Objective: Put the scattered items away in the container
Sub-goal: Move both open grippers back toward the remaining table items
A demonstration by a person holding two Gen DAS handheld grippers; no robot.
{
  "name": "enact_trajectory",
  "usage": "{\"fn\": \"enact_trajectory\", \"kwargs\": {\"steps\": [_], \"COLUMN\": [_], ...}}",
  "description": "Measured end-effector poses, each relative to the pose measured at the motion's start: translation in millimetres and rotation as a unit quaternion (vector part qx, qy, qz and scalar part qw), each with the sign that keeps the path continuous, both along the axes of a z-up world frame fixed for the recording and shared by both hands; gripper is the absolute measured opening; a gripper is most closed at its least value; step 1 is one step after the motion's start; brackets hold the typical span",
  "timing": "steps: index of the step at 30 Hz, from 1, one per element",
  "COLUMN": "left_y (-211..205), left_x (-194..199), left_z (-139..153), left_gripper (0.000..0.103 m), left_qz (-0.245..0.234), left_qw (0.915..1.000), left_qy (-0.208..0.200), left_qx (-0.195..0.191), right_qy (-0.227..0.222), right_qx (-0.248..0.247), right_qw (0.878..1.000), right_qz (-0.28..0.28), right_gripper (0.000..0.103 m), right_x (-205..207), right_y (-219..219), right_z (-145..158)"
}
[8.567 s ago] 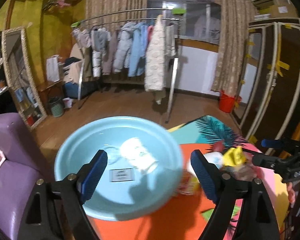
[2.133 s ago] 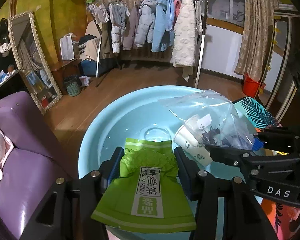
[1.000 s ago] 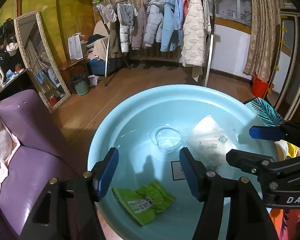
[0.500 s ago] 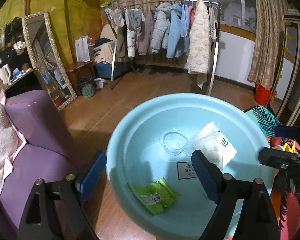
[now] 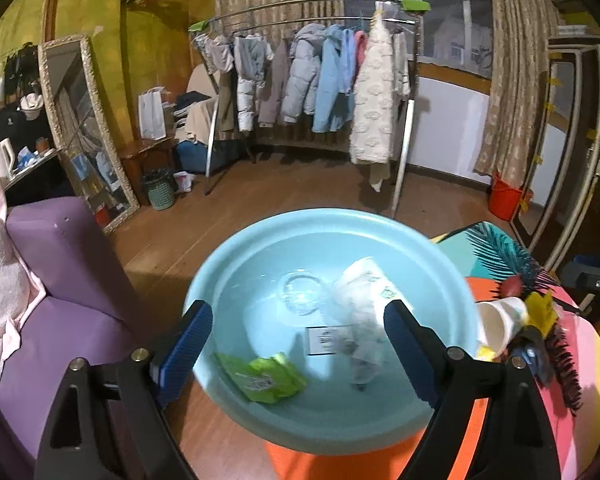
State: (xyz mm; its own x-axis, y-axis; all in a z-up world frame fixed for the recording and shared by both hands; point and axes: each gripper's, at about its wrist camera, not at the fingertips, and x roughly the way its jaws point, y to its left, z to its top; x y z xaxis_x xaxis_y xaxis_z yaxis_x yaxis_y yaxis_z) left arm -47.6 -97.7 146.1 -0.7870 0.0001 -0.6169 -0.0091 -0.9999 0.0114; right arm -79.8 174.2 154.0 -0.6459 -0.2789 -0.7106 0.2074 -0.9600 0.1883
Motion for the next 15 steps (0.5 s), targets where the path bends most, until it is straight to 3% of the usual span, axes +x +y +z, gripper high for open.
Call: {"fn": "enact_trajectory", "kwargs": {"steps": [6,13,15], "left_y": [47.8,115.8,132.0], "left_x": [16.6,47.6,54.4], "left_z": [11.8,21.0,21.1], "left_gripper": [0.091,0.092,0.097], "left_qz": [-0.034,-0.089,-0.099], "left_qw": [0.9994,0.9949,0.9936], "left_qy": [0.007,0.042,0.049], "left_qx": [-0.008,-0.019,-0.021], "right_qy": [-0.009,-0.012,-0.015], "right_qx": [0.001,0.018,0.022], "right_qw": [1.000,1.000,0.999], "right_qz": [-0.015,-0.021,-0.020], "right_gripper": [0.103,0.103,0.103], "right_x": [25.9,57.2,63.7], "right_y": [43.8,76.7,83.6], "right_z": [-1.3,-9.2,-13.8]}}
